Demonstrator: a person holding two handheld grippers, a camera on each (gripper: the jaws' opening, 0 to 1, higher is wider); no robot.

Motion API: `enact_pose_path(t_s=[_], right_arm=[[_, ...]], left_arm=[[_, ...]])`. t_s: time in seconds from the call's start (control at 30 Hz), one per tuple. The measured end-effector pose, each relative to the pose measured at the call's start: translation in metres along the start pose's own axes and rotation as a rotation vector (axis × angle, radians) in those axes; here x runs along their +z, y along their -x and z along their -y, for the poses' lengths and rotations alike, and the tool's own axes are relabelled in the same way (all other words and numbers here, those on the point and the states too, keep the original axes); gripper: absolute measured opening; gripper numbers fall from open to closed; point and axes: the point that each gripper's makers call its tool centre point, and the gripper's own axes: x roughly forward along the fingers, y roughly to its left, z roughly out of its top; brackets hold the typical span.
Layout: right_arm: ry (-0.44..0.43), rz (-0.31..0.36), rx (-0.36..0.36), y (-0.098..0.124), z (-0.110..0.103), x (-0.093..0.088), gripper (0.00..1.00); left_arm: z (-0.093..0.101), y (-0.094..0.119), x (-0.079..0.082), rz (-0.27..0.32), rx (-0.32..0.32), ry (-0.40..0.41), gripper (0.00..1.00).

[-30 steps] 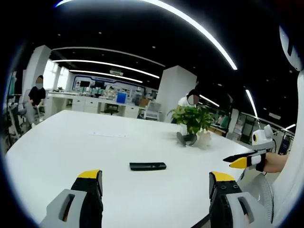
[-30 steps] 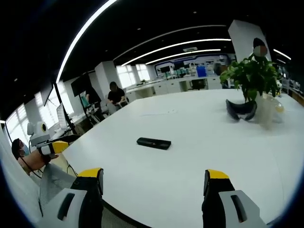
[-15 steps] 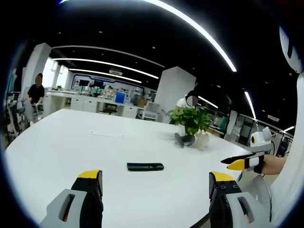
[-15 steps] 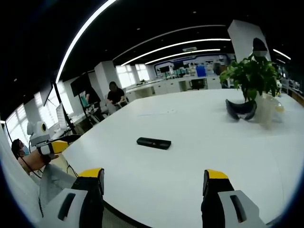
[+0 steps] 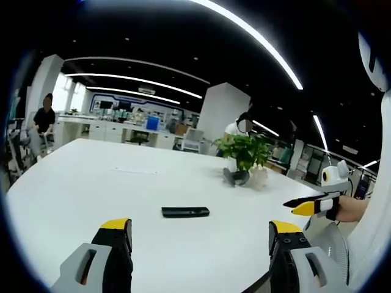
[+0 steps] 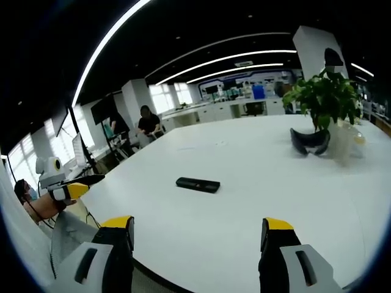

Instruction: Press the specified remote control buttons in sequence, fully releasing each button before pressing the next.

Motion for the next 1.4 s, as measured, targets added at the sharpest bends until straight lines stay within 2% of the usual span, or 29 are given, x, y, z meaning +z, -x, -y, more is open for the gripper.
enact_pose_path(t_s=[0.43, 0.77, 0.83, 0.9, 1.0, 1.1, 1.27, 1.4], right_arm=[[-0.014, 0.013, -0.011, 0.001, 0.002, -0.003, 0.84], [0.003, 0.02, -0.022, 0.0, 0.002, 0.0, 0.84], [0.01, 0.017, -0.02, 0.001, 0.001, -0.001, 0.83], [0.015, 0.014, -0.02, 0.002, 0.002, -0.003, 0.83], [0.017, 0.011, -0.027, 0.003, 0.003, -0.004, 0.82], [0.011, 0.019, -0.029, 0.003, 0.002, -0.003, 0.82], [0.027, 0.011, -0.028, 0.004, 0.0, -0.004, 0.8], [0.029, 0.009, -0.025, 0.005, -0.001, -0.005, 0.79]], left_arm=[[-0.001, -0.007, -0.005, -0.024, -0.019, -0.003, 0.96], [0.0, -0.028, -0.009, -0.076, -0.079, -0.023, 0.95], [0.0, -0.032, -0.014, -0.106, -0.09, -0.052, 0.95], [-0.009, -0.037, -0.022, -0.157, -0.06, -0.088, 0.95], [-0.019, -0.044, -0.043, -0.253, -0.052, -0.133, 0.94], [-0.025, -0.05, -0.059, -0.322, -0.063, -0.142, 0.94], [-0.036, -0.06, -0.069, -0.344, -0.091, -0.131, 0.9], [-0.042, -0.067, -0.074, -0.354, -0.114, -0.062, 0.89]])
